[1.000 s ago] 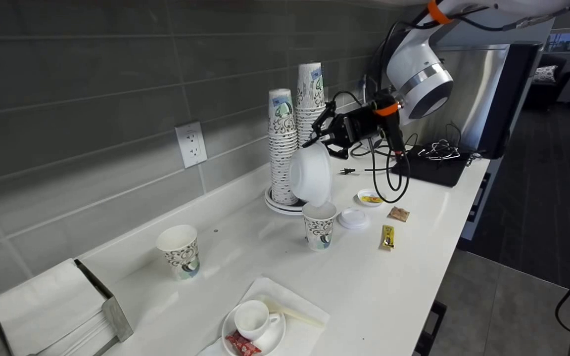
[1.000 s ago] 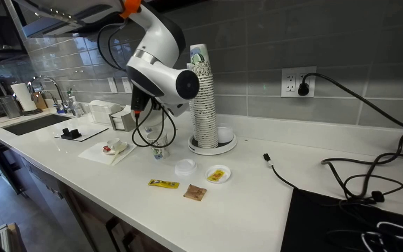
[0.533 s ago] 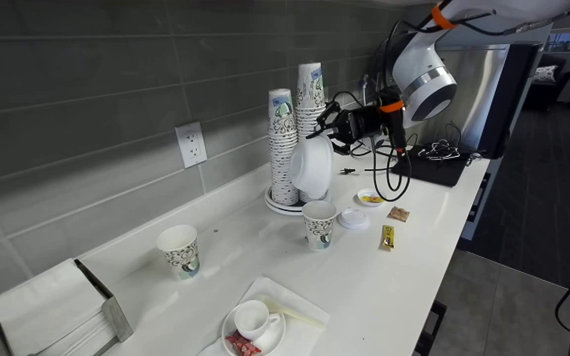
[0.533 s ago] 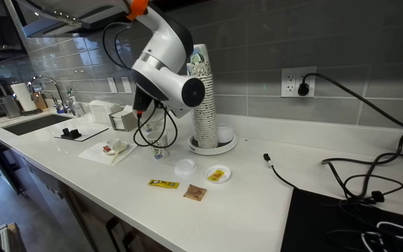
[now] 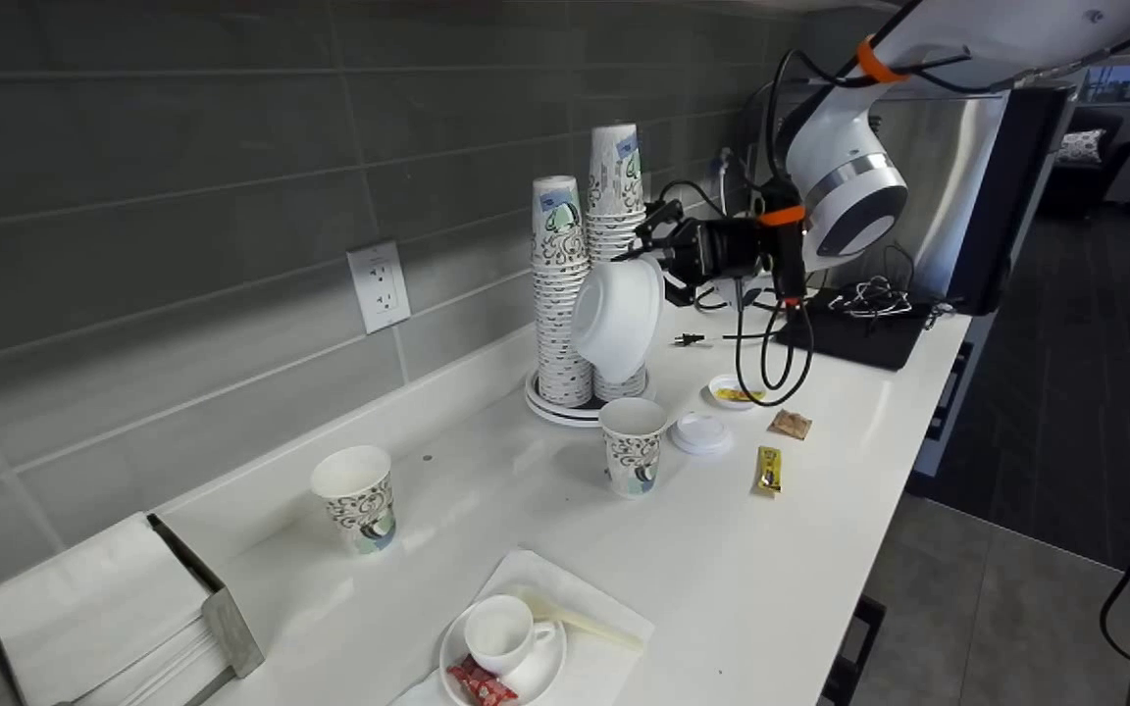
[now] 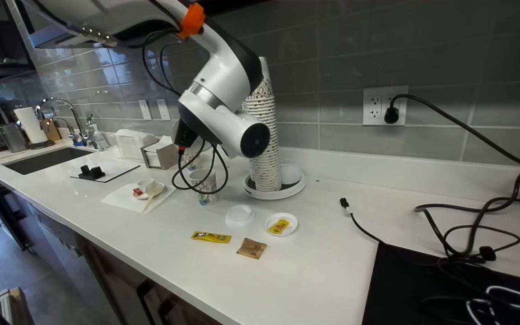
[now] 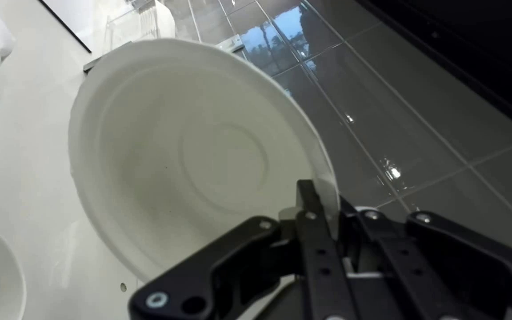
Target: Lift the white bowl, pour its content in the cup and the move it forward
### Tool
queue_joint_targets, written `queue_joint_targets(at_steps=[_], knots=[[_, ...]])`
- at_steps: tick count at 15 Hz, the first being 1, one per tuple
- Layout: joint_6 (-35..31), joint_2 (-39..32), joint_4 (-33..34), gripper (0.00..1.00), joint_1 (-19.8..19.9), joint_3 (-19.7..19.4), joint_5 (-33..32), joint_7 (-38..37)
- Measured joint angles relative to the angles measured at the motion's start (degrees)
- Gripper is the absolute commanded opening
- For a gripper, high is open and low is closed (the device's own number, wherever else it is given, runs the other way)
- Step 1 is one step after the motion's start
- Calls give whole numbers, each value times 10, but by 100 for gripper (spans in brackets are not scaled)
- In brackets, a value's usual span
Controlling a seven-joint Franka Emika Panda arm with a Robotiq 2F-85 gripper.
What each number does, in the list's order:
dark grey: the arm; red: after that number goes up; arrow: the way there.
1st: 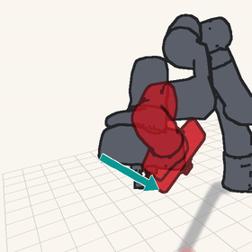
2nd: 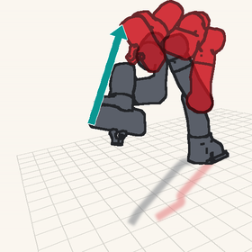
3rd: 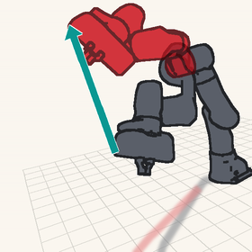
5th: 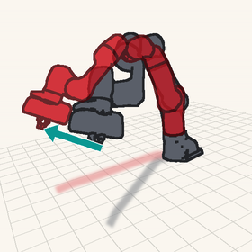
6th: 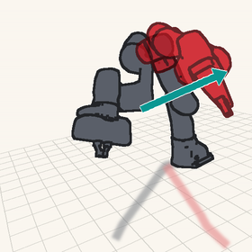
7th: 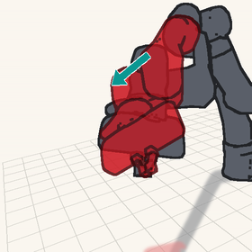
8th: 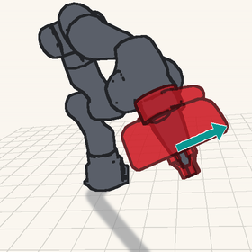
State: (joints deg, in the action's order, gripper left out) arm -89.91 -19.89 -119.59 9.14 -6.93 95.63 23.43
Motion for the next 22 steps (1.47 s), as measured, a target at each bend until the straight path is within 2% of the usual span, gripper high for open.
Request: queue_joint_targets(at_steps=[8, 12, 17, 22], knots=[[5, -15, 10, 1, -1, -2, 3, 23], [-3, 0, 13, 1, -17, 0, -10, 20], [-135, 71, 5, 1, -80, 11, -91, 21], [-275, 157, -22, 1, -125, 52, -194, 1]])
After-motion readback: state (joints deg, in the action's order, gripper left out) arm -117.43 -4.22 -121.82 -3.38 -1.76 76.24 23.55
